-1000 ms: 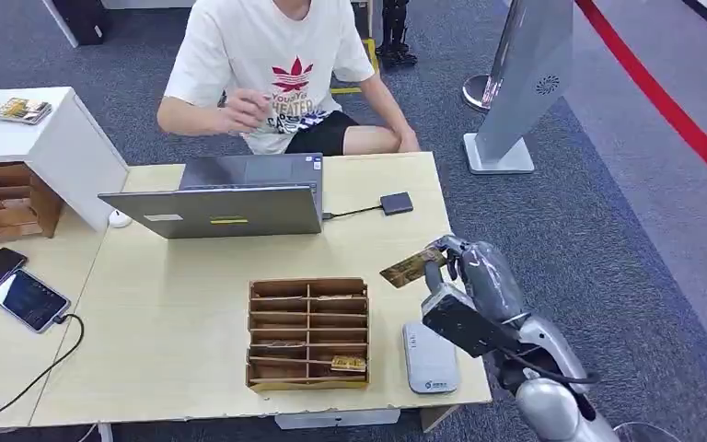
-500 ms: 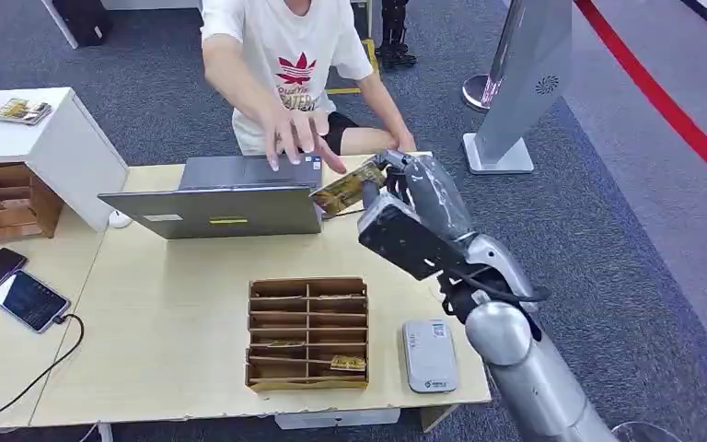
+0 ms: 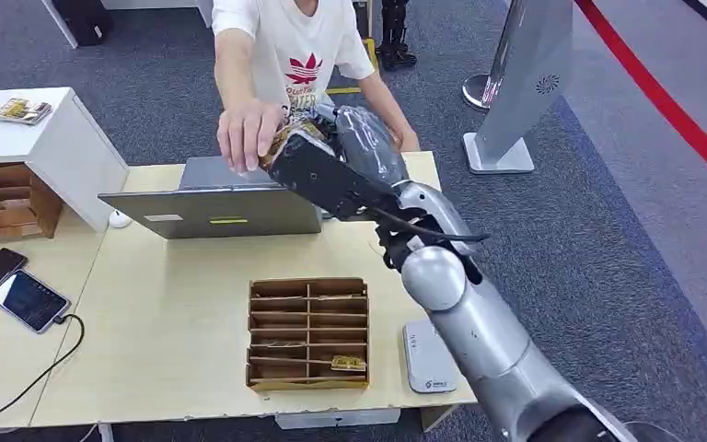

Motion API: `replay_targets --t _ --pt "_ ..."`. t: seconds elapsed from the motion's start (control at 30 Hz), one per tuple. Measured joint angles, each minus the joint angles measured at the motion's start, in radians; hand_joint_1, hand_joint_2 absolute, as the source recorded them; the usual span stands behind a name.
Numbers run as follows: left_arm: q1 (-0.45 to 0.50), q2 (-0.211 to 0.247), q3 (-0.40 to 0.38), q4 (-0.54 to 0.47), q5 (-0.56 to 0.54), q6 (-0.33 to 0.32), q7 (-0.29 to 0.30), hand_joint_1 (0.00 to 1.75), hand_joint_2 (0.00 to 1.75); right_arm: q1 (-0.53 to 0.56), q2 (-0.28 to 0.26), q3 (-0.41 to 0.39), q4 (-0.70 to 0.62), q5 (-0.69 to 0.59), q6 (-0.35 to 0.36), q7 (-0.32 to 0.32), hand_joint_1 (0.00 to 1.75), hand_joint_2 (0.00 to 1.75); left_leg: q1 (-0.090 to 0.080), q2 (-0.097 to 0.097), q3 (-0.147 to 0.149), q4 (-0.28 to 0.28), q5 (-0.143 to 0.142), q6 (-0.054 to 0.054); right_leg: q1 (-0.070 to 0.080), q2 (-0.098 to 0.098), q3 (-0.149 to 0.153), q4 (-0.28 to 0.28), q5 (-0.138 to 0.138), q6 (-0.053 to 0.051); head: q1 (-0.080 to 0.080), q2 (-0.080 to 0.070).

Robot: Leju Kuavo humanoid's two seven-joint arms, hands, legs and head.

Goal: Pass the card to the sensor for recognition and then transmit it.

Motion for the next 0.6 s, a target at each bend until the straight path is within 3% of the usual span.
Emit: replay_targets --t 0.03,0.33,0.6 --pt "0.000 0.000 0.000 0.000 0.000 -0.001 0.000 0.00 0.00 -0.003 0.003 0.003 0.008 0.010 -0.001 0.001 0.00 1.75 0.000 0.000 0.000 0.000 0.000 0.000 0.000 0.000 0.000 0.000 0.000 0.000 0.000 0.000" --pt "-0.002 -0.003 0.000 0.000 0.001 -0.006 0.001 0.00 0.00 0.001 0.018 0.047 0.047 0.055 0.007 -0.018 0.00 1.75 -0.001 0.000 0.000 0.000 0.000 0.000 -0.001 0.000 -0.001 0.000 0.000 0.000 0.000 0.000" --pt "-0.001 -0.003 -0.007 -0.013 0.032 -0.003 0.039 0.00 0.00 0.097 0.009 0.049 -0.048 -0.093 0.035 -0.112 0.00 1.75 -0.002 0.000 0.000 0.000 0.000 0.000 -0.003 0.000 -0.001 0.000 0.000 0.000 0.000 0.000"
